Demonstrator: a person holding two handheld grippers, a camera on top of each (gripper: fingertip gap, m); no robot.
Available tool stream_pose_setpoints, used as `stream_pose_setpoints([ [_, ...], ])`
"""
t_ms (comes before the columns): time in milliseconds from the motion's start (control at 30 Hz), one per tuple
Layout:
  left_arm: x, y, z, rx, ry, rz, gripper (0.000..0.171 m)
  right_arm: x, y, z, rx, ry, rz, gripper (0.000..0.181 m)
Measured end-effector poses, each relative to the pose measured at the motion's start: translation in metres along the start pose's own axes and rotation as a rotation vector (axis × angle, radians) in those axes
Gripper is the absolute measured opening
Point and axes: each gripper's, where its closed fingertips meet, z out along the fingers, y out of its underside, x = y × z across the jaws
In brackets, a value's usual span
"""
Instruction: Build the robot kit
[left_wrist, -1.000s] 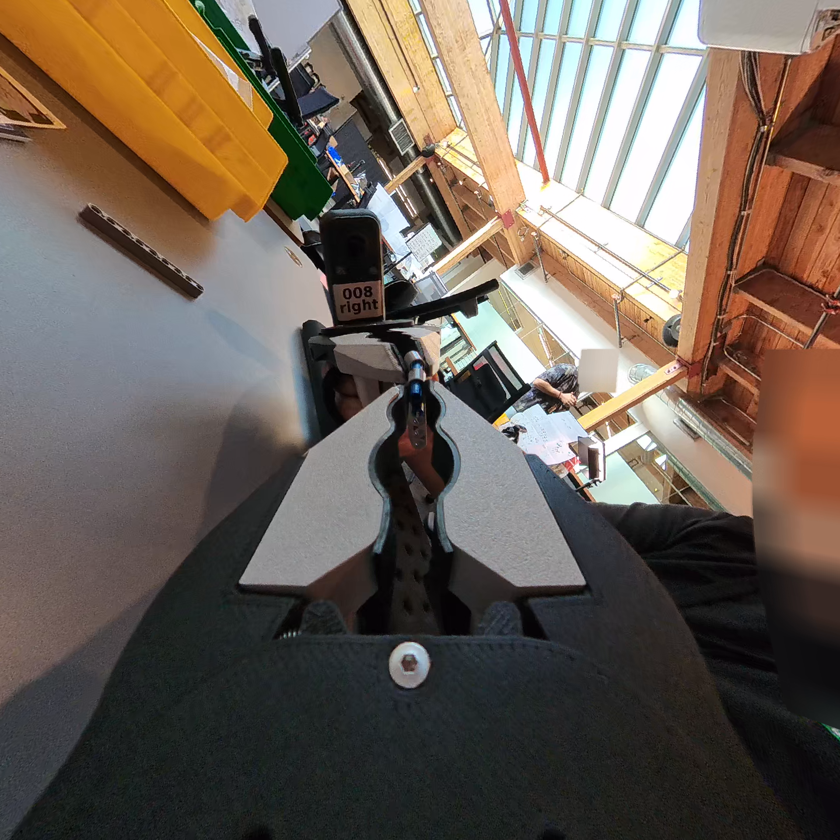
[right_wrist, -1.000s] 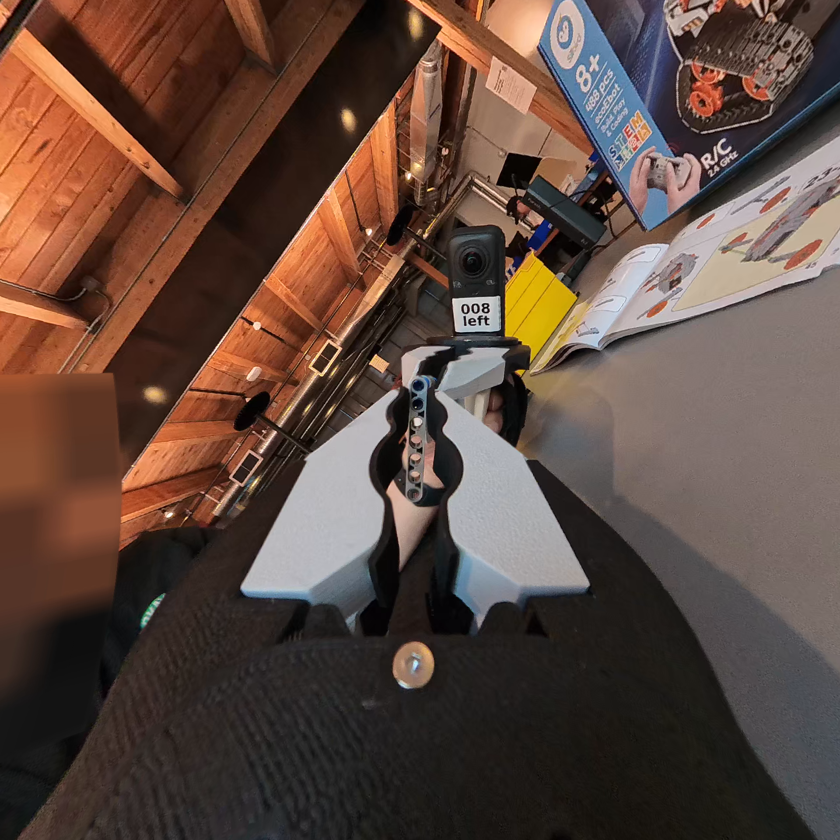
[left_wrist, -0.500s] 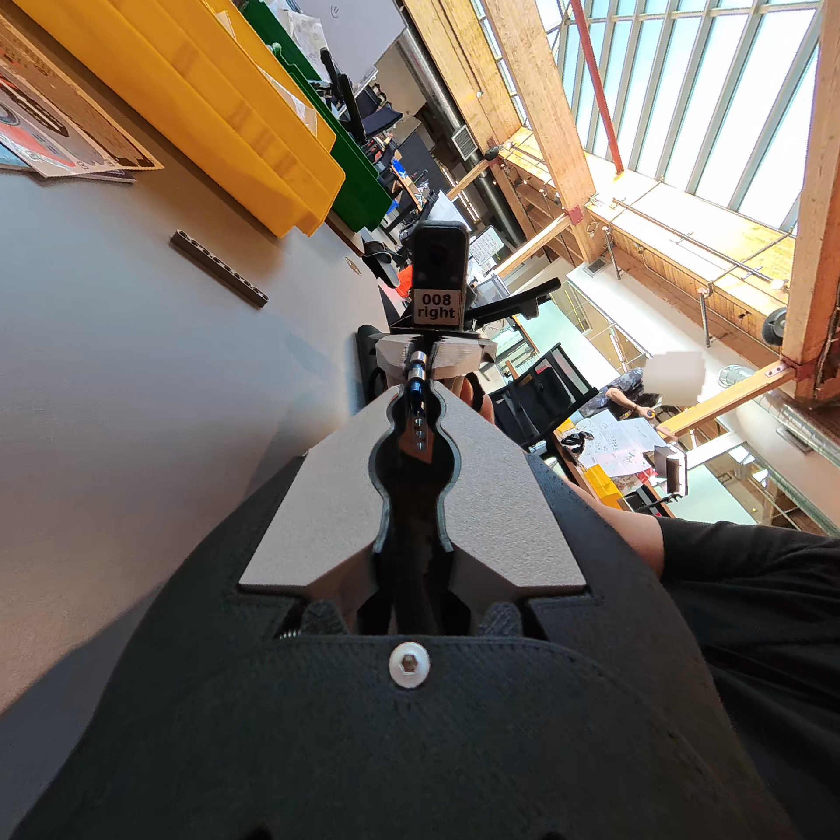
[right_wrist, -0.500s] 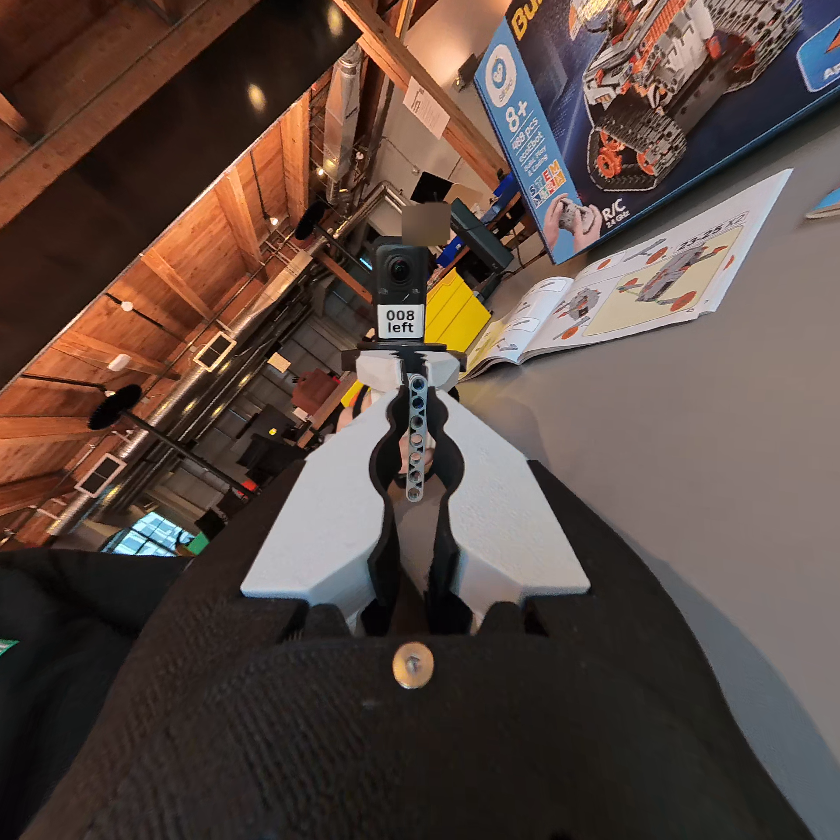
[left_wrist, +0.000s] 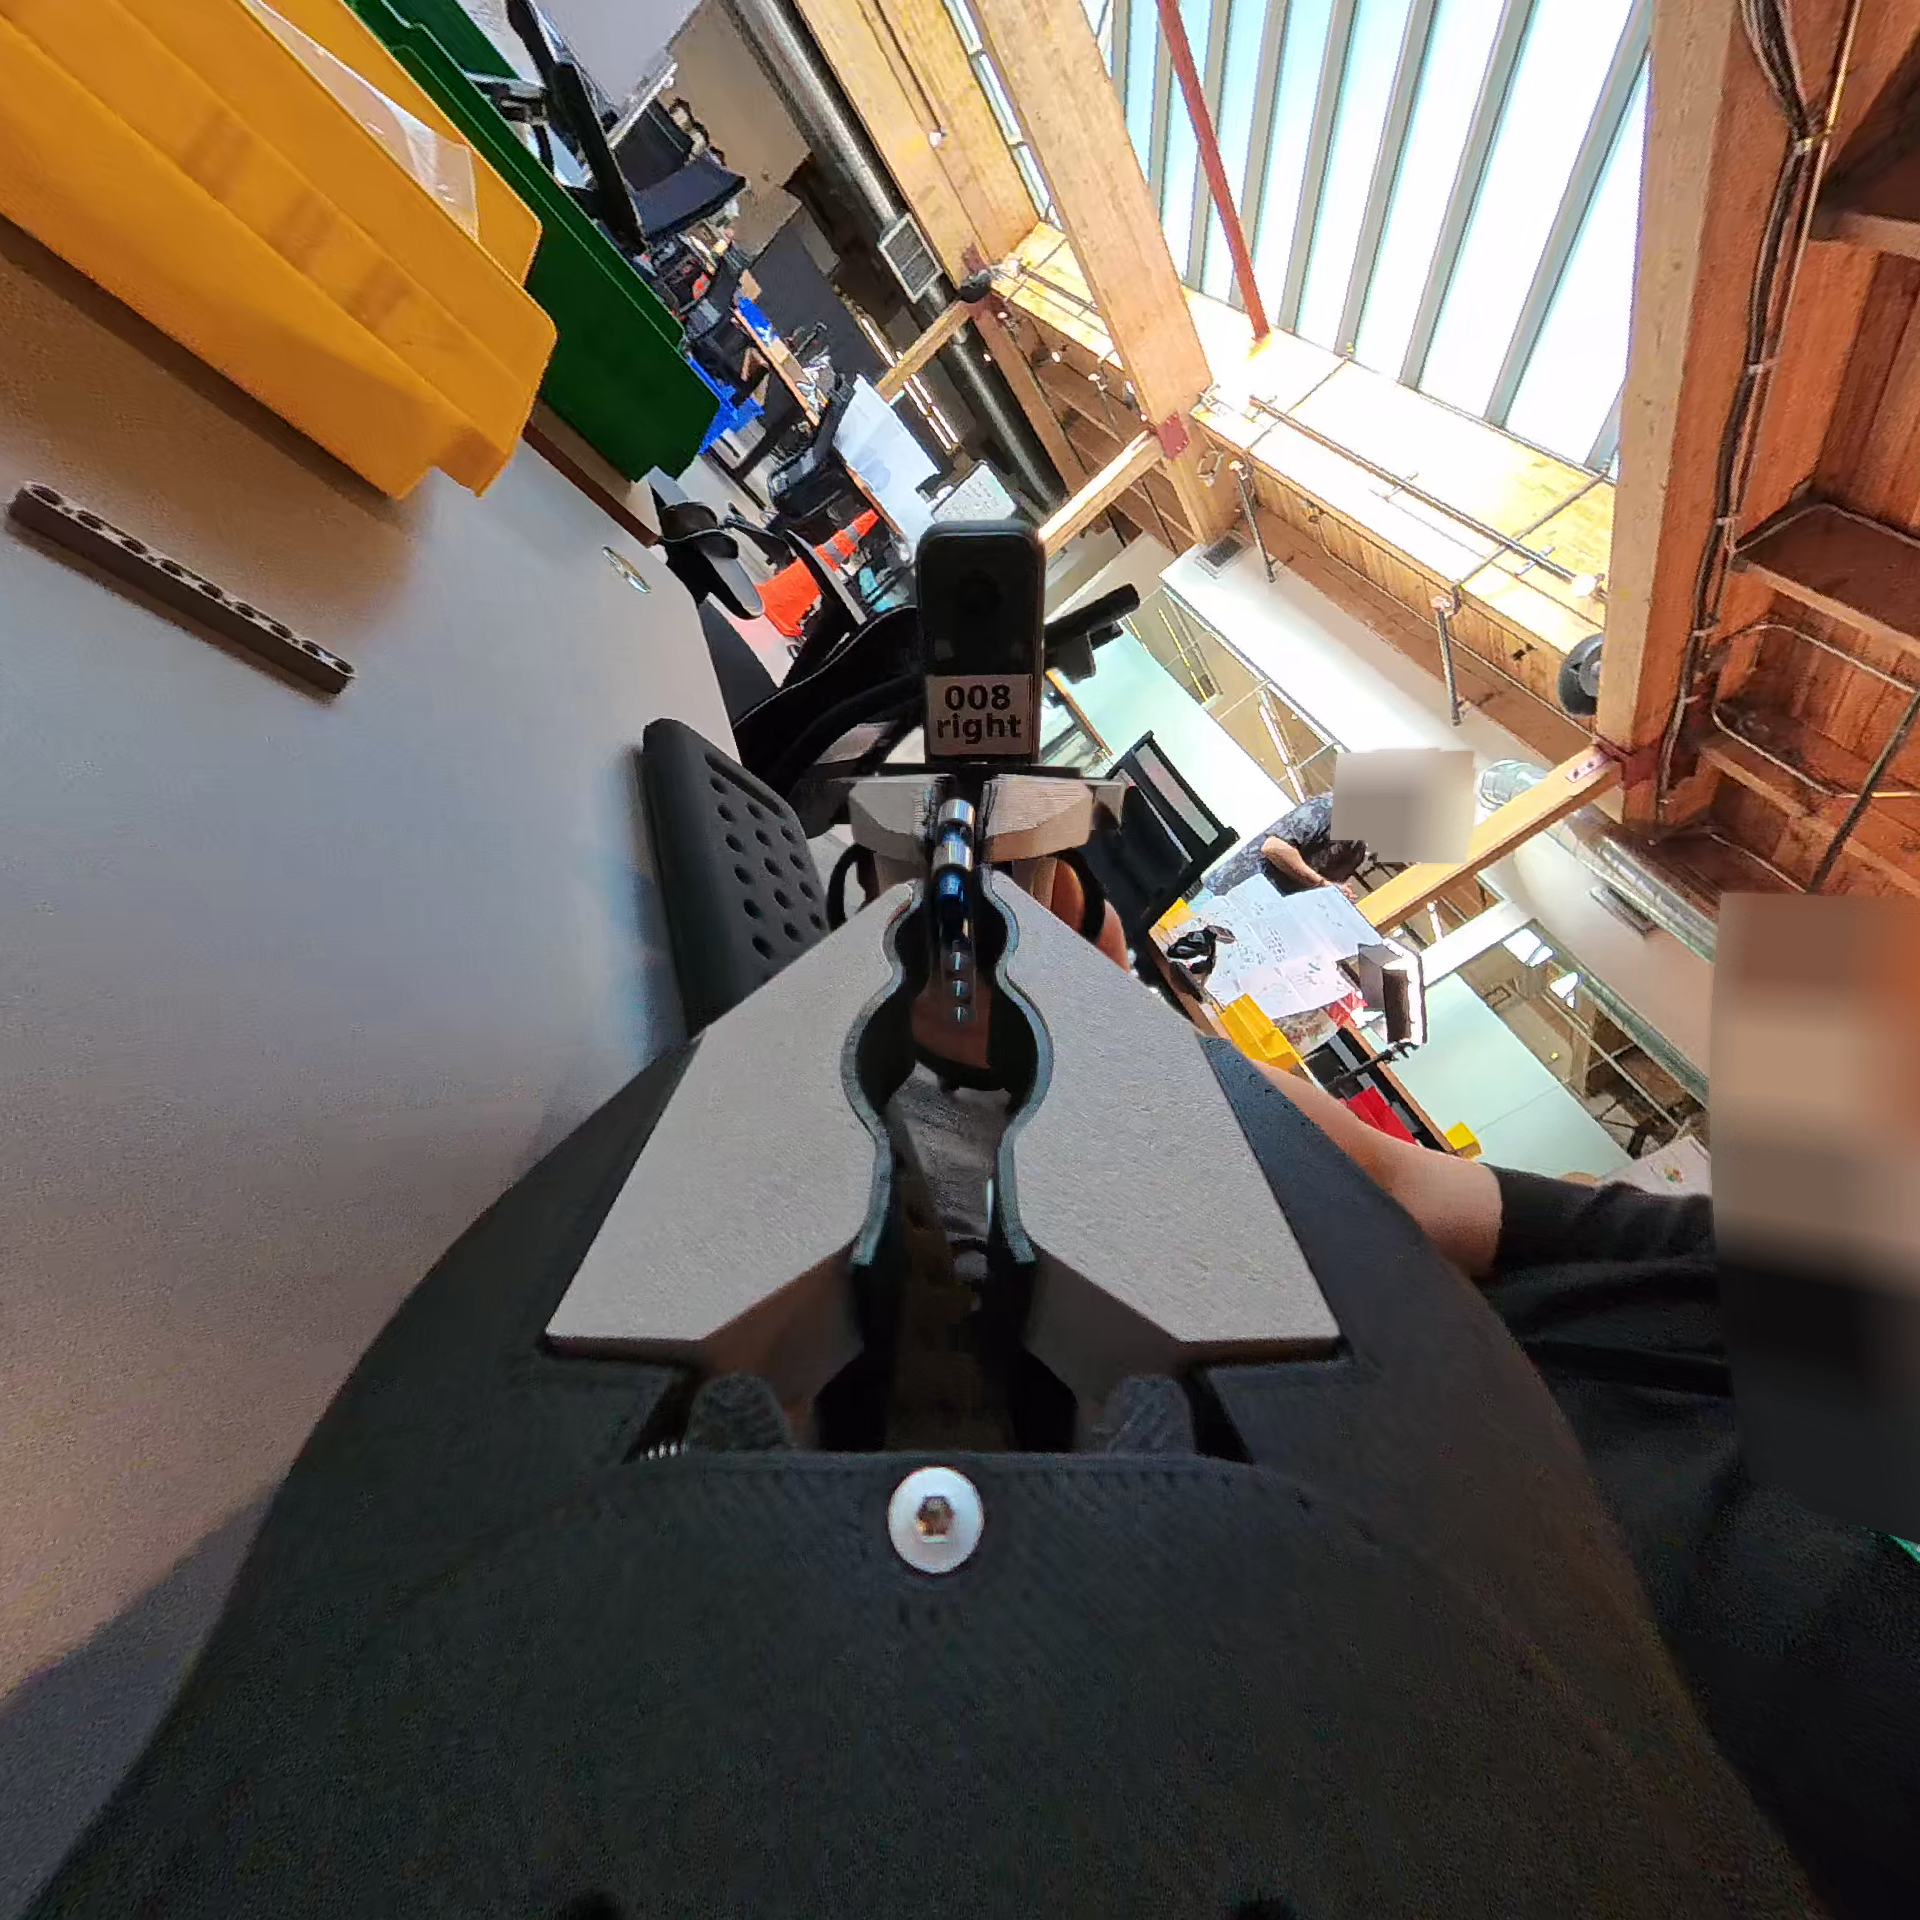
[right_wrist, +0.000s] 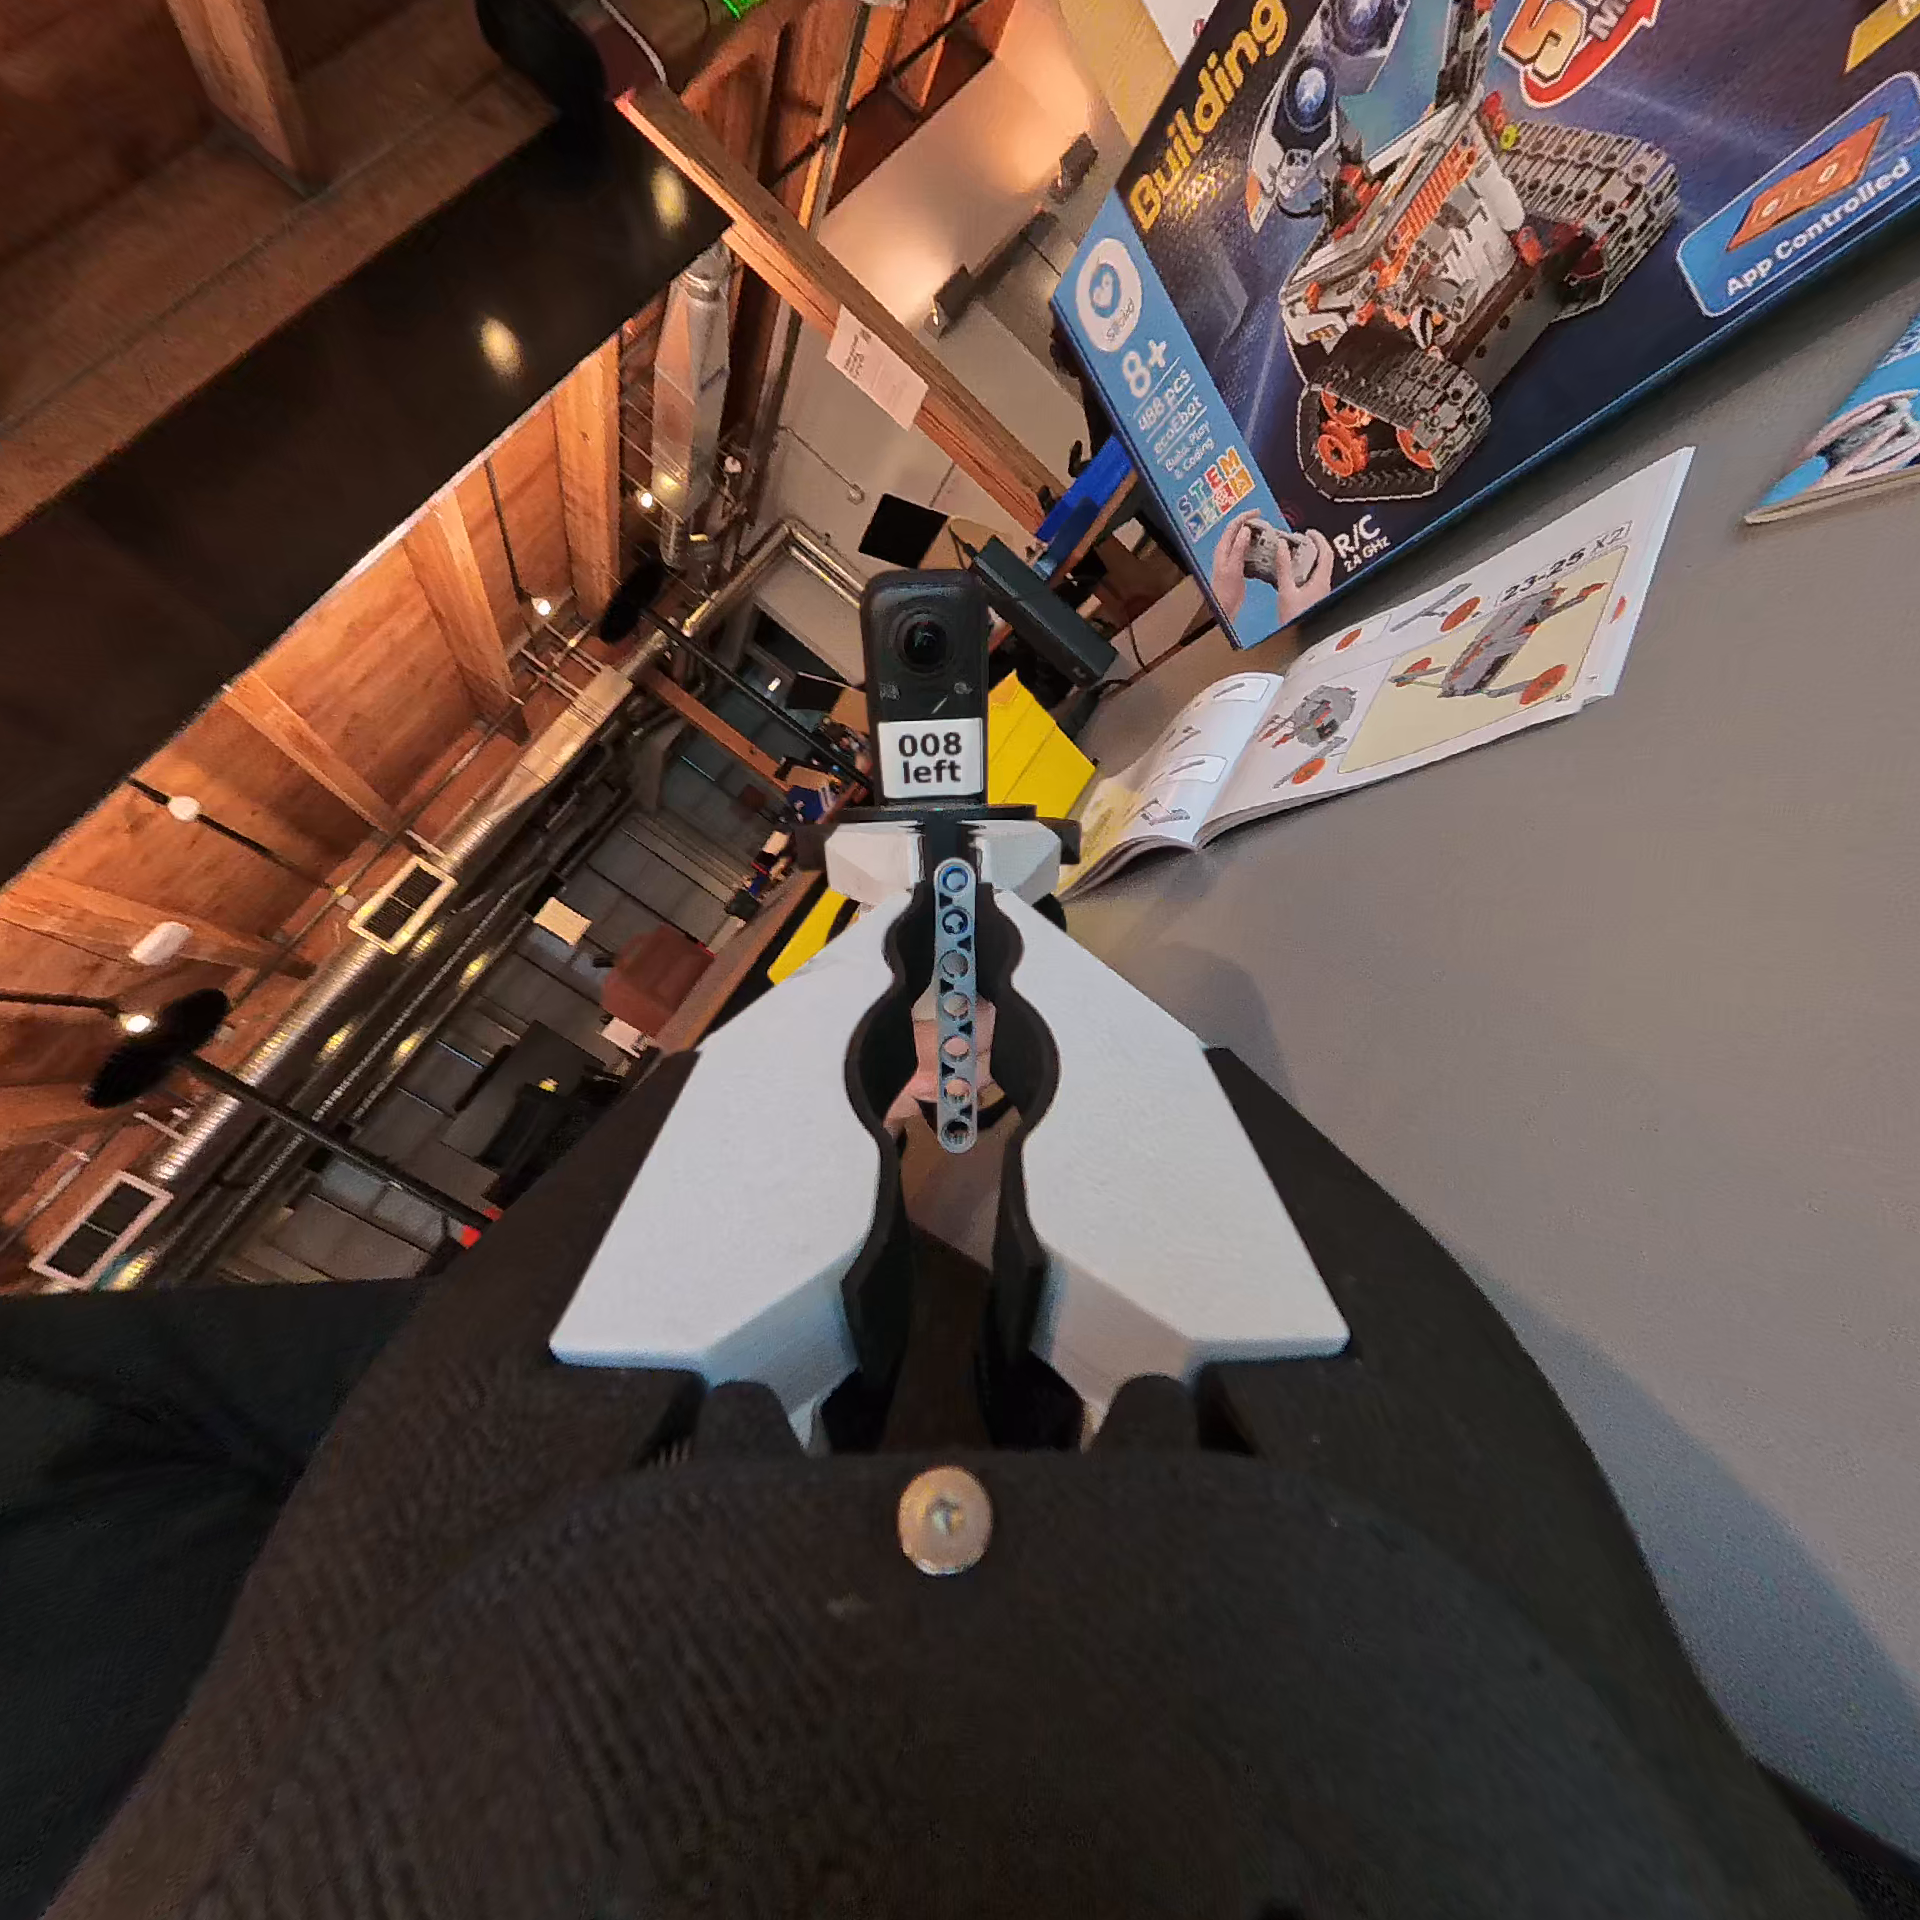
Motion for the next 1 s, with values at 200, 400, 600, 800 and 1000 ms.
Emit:
stream_pose_setpoints([
  [200, 0.006, 0.000, 0.004, -0.006, -0.011, 0.037, 0.005, -0.007, -0.001, -0.004, -0.007, -0.019, -0.030, 0.005],
  [400, -0.001, -0.004, -0.011, 0.041, -0.072, 0.078, 0.005, -0.001, 0.000, 0.013, -0.070, -0.146, 0.012, 0.005],
  [600, -0.020, -0.016, -0.024, 0.056, -0.109, 0.054, 0.006, 0.017, -0.005, 0.031, -0.201, -0.292, 0.095, 0.005],
  [800, -0.037, -0.011, -0.031, 0.014, -0.177, 0.041, 0.005, 0.034, 0.003, 0.037, -0.343, -0.405, 0.127, 0.005],
  [1000, -0.049, -0.003, -0.036, -0.014, -0.232, 0.029, 0.006, 0.046, 0.014, 0.040, -0.398, -0.364, 0.180, 0.005],
])
